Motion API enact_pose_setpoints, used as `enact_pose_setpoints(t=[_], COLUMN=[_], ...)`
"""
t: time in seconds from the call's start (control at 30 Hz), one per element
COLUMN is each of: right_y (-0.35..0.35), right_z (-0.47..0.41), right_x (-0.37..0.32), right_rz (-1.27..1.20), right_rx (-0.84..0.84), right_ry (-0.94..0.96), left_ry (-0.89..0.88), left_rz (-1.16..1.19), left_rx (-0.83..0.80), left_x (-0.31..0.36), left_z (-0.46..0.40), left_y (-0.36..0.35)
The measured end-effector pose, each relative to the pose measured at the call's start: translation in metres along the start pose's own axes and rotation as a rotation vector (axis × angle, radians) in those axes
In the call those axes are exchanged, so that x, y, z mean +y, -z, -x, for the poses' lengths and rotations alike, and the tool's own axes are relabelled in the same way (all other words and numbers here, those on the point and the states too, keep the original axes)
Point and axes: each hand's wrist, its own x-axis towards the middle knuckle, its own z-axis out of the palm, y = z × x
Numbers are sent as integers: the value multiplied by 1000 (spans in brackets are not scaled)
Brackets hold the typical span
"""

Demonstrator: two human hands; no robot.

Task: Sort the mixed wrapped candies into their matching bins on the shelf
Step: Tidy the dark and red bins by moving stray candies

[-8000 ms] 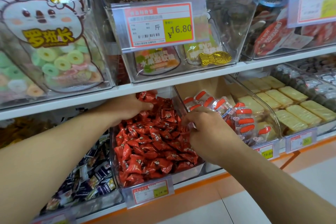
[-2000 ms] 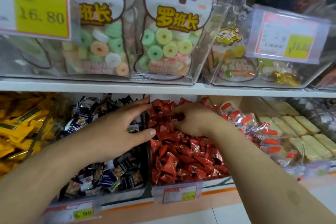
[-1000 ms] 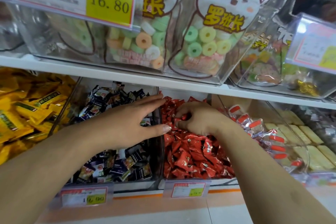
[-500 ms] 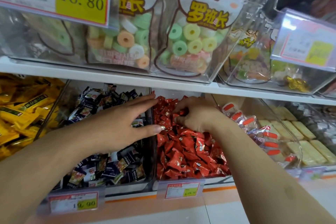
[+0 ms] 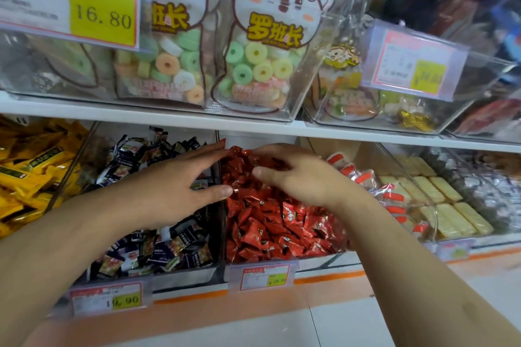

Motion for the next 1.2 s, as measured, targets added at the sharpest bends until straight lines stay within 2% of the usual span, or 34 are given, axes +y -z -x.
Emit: enact_pose_setpoints(t=[0.1,0.13,0.2,0.27,0.4,0.6,0.73,0.83,0.93,1.0,1.2], right_y=[-2,-9,-28,-43,-53,-40,-17,-7,-13,-29,-51], right_z=[27,31,32,26,8,-22,-6,19,46,53,26], right_x=[-8,-8,-4,0,12,17,10,7,8,10,19], right_rz=[58,121,218,259,333,208,-14,48,201,303,406], right_rx=[-317,-372,-329,-187,5,197,209,213,-65,-172,-54], right_ry=[-42,-46,9,100,158,146,90,75,-22,-30,77], left_ry=[4,20,57,73,90,84,55,54,65,74,64], left_rz=[-27,-45,-83,-101,-120,-124,-101,-113,-127,-130,-105], left_rx=[33,35,28,22,18,29,36,36,27,27,40], left_x=[1,0,1,2,5,5,5,7,5,3,1], left_z=[2,2,3,4,3,1,1,1,1,1,2], left_y=[-2,-2,-4,-4,-6,-6,-6,-4,-3,-4,-8])
